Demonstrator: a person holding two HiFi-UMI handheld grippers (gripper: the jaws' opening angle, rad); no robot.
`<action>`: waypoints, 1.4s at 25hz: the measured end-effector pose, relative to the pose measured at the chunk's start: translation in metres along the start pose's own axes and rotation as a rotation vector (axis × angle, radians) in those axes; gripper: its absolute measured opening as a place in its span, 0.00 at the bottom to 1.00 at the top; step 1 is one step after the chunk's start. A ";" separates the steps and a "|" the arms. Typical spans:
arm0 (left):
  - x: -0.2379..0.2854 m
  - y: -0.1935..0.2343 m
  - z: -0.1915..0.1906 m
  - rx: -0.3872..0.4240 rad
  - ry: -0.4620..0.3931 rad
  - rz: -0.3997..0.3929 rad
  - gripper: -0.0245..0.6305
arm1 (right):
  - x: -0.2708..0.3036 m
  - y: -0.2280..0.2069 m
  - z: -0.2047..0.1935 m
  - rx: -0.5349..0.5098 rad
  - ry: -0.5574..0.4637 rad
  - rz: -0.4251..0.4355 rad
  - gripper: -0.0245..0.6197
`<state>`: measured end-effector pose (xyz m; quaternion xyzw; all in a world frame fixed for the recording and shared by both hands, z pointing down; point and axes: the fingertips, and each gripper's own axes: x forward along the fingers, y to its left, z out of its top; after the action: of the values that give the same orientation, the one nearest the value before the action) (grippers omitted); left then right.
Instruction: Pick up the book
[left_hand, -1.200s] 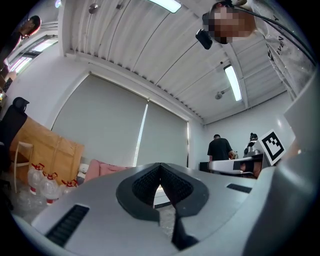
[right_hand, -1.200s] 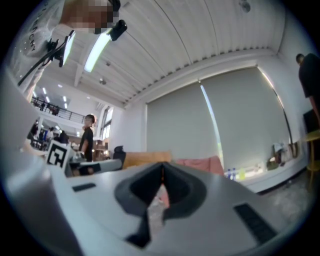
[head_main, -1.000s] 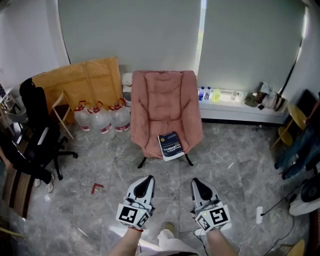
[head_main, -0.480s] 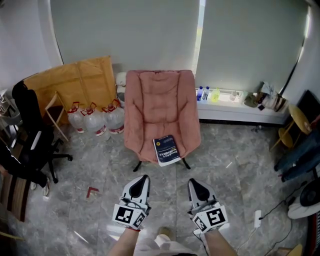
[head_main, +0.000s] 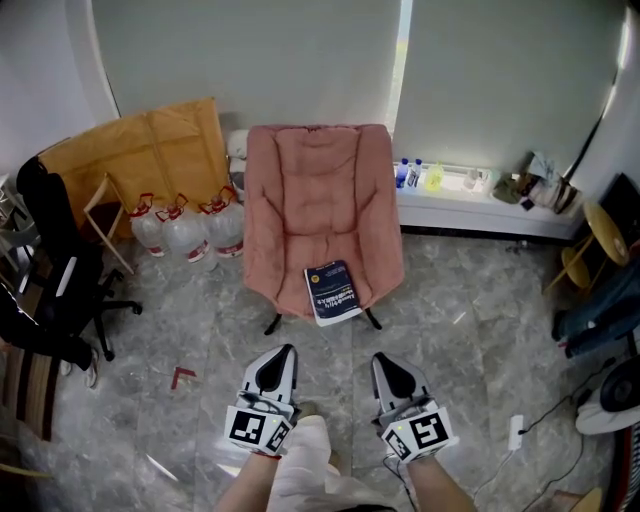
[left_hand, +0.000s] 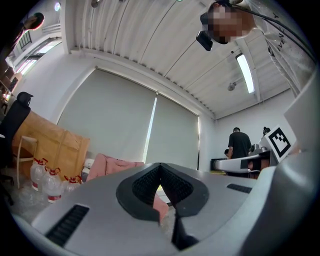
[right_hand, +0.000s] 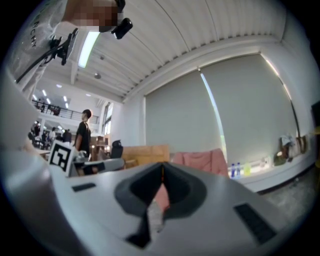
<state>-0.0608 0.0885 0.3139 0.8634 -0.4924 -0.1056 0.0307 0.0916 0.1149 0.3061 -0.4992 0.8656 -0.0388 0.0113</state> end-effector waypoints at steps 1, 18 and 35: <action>0.003 0.002 -0.001 -0.001 -0.002 0.001 0.05 | 0.002 -0.002 -0.001 -0.001 0.000 0.001 0.06; 0.066 0.031 -0.055 -0.032 0.043 -0.036 0.05 | 0.056 -0.044 -0.043 0.022 0.042 -0.031 0.06; 0.111 0.069 -0.158 -0.112 0.100 -0.028 0.05 | 0.121 -0.087 -0.139 0.121 0.103 -0.090 0.06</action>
<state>-0.0308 -0.0504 0.4620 0.8712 -0.4716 -0.0903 0.1021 0.0979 -0.0252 0.4542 -0.5331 0.8379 -0.1170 -0.0052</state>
